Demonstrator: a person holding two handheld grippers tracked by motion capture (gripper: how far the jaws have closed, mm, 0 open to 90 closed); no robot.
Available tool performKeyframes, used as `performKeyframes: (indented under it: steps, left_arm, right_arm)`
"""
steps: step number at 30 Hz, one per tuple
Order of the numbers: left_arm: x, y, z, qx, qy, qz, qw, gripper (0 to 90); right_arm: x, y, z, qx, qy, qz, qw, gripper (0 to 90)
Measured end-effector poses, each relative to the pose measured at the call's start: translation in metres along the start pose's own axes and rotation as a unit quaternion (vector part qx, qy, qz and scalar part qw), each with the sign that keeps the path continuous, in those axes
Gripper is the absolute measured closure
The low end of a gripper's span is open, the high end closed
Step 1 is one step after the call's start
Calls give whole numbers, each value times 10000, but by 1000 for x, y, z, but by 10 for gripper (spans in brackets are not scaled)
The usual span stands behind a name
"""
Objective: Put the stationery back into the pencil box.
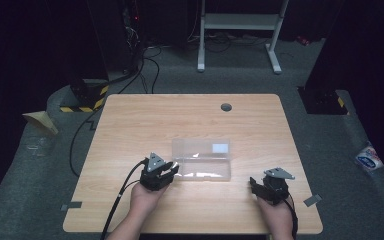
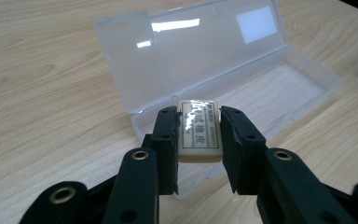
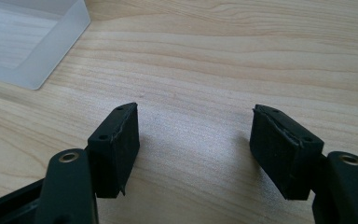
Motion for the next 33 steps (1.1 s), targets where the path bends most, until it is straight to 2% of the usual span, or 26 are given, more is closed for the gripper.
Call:
performKeyframes:
  steps: [8, 9, 27, 33]
  left_arm:
    - [-4, 11, -3, 2, -126, -47, 9999, 678]
    - [-3, 14, -4, 18, -203, -64, 9998, 679]
    - [4, 33, -3, -255, -143, -366, 9989, 678]
    - [6, 34, -2, -245, -160, -397, 9988, 678]
  right_arm:
    - [0, 0, 0, -6, 2, 10, 10000, 325]
    - [0, 0, 0, -3, 1, 0, 10000, 325]
    - [0, 0, 0, -2, 14, -6, 10000, 326]
    - [0, 0, 0, -6, 8, -5, 10000, 327]
Point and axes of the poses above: each handheld gripper's, and its own axes: y roughly forward along the jaws, x roughly out of its underside, z roughly to its right, the point moved 5 cm from there along y, roughly forward along the jaws, and after that the axes turned 13 degrees about y, right-handed, at the moved point
